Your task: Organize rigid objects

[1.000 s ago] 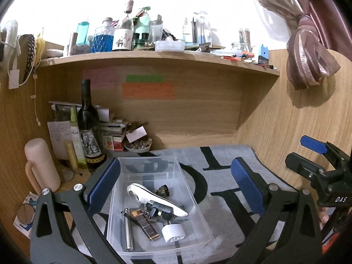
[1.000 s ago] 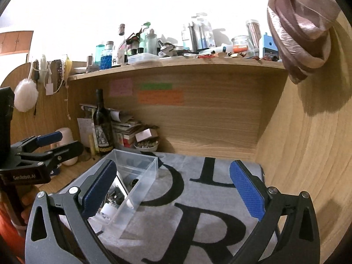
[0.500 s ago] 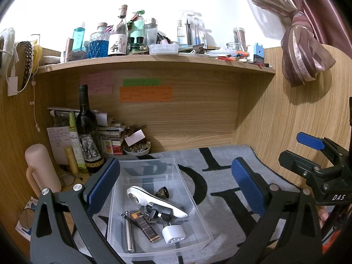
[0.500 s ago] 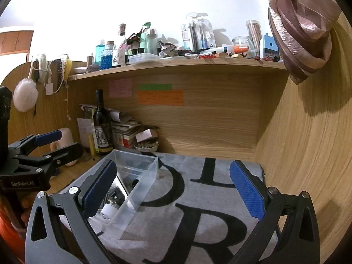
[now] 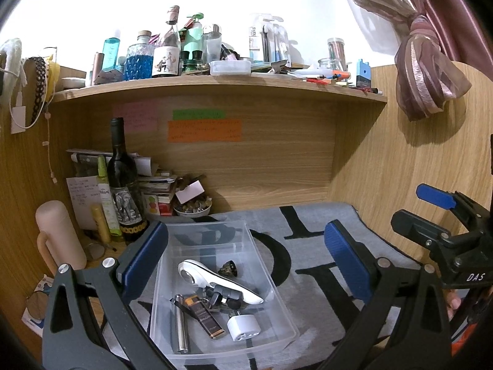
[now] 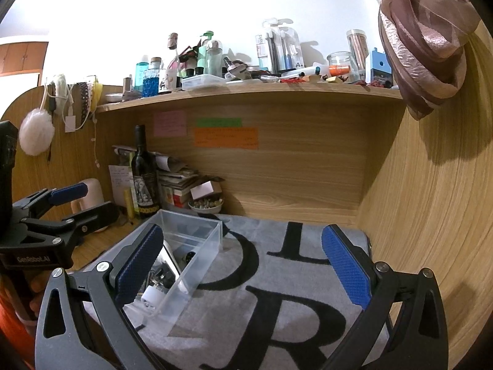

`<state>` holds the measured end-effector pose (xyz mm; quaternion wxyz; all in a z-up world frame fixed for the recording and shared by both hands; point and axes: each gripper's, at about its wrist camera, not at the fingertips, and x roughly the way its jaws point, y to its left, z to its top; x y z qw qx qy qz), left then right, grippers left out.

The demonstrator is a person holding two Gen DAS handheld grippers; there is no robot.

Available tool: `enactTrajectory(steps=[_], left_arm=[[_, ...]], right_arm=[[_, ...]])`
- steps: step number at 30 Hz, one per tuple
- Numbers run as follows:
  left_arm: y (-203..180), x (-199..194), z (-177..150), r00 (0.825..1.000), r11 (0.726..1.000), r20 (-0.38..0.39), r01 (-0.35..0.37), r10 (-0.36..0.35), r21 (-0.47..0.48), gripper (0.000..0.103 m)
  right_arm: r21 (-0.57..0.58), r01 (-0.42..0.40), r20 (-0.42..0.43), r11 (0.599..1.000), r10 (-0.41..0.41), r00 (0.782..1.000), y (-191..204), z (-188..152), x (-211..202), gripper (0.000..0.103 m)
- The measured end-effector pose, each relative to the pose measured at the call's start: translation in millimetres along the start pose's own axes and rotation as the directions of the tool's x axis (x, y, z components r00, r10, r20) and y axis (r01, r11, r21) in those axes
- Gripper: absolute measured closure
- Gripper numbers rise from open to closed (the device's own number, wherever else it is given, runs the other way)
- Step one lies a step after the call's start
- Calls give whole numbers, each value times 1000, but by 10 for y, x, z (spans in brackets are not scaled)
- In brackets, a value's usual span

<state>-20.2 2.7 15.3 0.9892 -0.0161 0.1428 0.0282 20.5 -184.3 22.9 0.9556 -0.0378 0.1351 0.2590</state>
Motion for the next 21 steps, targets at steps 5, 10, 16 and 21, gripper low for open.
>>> enactTrajectory(steps=[5,10,16,21], left_arm=[[27,-5,-9,1000,1000,0,0,0,-9,0],[38,-5,-14,1000,1000,-1,-1,1,-10,0],[40,-3,-10,1000,1000,-1,-1,1,-11,0],[61,1,-38,1000,1000,3,-16,16,-15,0]], right_arm=[[-3,1,3,1000,-1,1000,3,2,-3,0],[-4,0,2,1000,1,1000,-5,1,-2,0],[-5,-2,4,1000,2,1000,-22,1,-6,0],[-5,-6,3,1000,6,1000,-42,1,-6,0]])
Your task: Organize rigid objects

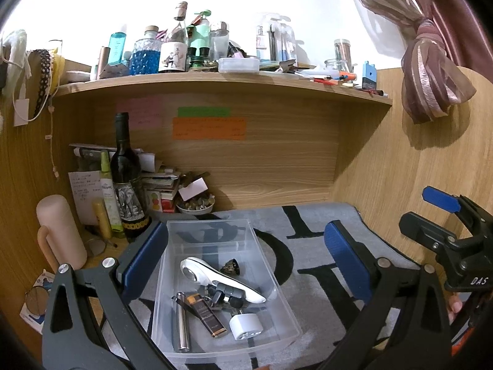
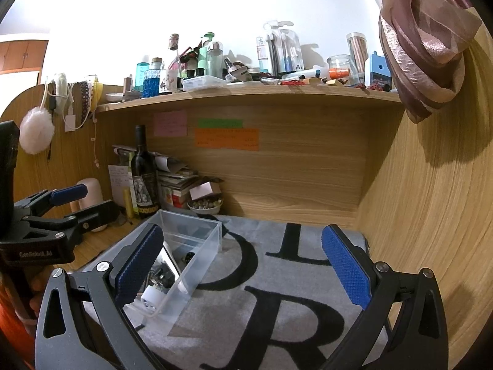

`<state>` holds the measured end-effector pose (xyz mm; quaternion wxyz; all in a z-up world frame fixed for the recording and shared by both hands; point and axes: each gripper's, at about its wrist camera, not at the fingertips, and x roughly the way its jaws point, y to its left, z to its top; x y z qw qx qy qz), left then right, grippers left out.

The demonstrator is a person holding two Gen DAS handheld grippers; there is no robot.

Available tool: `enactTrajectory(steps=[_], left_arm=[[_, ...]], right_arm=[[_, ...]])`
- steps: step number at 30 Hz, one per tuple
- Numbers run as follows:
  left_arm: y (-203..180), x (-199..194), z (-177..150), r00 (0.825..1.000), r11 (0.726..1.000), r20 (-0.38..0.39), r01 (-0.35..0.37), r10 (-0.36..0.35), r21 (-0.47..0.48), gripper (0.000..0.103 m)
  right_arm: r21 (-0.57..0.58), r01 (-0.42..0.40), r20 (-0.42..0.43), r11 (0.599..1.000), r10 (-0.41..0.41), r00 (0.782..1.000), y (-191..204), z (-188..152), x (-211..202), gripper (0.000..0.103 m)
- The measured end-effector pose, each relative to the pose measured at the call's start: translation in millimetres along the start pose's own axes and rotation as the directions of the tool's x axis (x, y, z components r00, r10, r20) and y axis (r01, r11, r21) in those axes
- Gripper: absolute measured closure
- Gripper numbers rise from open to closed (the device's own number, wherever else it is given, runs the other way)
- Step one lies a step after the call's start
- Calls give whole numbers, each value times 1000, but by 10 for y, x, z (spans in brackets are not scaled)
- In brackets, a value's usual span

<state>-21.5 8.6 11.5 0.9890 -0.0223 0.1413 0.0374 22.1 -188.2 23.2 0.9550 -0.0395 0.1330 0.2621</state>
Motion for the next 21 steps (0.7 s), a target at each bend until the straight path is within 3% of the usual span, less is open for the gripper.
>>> enactTrajectory(steps=[21], left_arm=[[-22,75,-36,998,999,-37,48,-48,0,0]], right_arm=[[-12,-16,-20,1000,16,1000,-47,-20,113,0]])
